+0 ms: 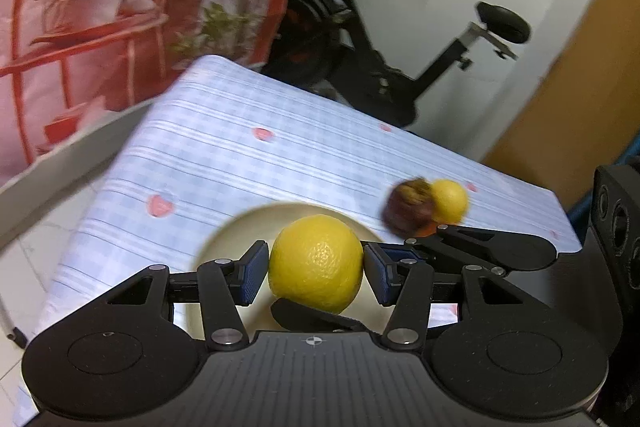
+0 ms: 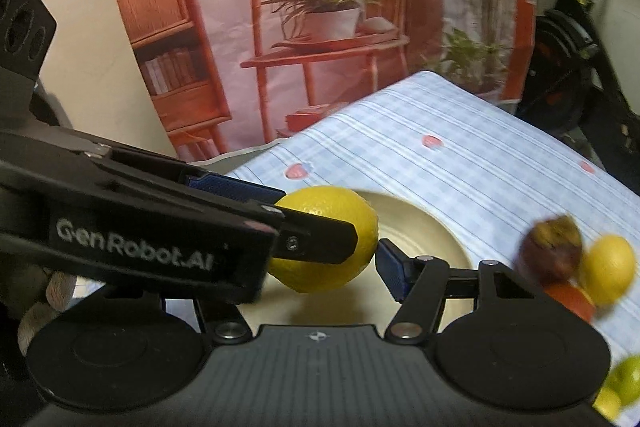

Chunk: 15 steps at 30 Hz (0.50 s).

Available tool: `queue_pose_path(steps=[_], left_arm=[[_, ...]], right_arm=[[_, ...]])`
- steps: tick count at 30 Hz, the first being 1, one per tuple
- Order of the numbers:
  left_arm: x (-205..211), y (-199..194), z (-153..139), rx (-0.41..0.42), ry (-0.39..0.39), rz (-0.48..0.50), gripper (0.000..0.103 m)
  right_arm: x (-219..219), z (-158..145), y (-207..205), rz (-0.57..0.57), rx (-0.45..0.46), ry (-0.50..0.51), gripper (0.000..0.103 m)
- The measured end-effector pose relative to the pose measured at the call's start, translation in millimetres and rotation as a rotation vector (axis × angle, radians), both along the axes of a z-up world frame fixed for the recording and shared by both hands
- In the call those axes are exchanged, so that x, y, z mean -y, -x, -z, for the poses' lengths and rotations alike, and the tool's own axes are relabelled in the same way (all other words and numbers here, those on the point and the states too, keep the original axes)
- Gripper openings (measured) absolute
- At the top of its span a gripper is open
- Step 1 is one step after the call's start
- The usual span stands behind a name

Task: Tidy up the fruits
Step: 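Carry the lemon with the left gripper onto the beige plate and open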

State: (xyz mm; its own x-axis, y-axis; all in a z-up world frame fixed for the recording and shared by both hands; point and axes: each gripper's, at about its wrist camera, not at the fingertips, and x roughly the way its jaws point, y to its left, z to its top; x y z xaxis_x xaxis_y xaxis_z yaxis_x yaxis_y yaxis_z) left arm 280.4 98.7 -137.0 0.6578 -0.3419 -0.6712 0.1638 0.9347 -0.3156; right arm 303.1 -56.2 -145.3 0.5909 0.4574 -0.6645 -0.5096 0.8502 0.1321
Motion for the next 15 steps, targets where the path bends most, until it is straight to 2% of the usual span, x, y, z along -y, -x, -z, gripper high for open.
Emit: queue_pose_path(steps=[6,15], left_arm=[[-13,-23,12,-0.036,0.017,-0.029,0.055],[-15,-21,24,-0.039,-0.021,-0.031,0.056]], right_arm=[[-24,14,-25,-0.022,-0.018,0.035,0.064],[-26,30,-39,-0.020,-0.048,0.044,0.064]])
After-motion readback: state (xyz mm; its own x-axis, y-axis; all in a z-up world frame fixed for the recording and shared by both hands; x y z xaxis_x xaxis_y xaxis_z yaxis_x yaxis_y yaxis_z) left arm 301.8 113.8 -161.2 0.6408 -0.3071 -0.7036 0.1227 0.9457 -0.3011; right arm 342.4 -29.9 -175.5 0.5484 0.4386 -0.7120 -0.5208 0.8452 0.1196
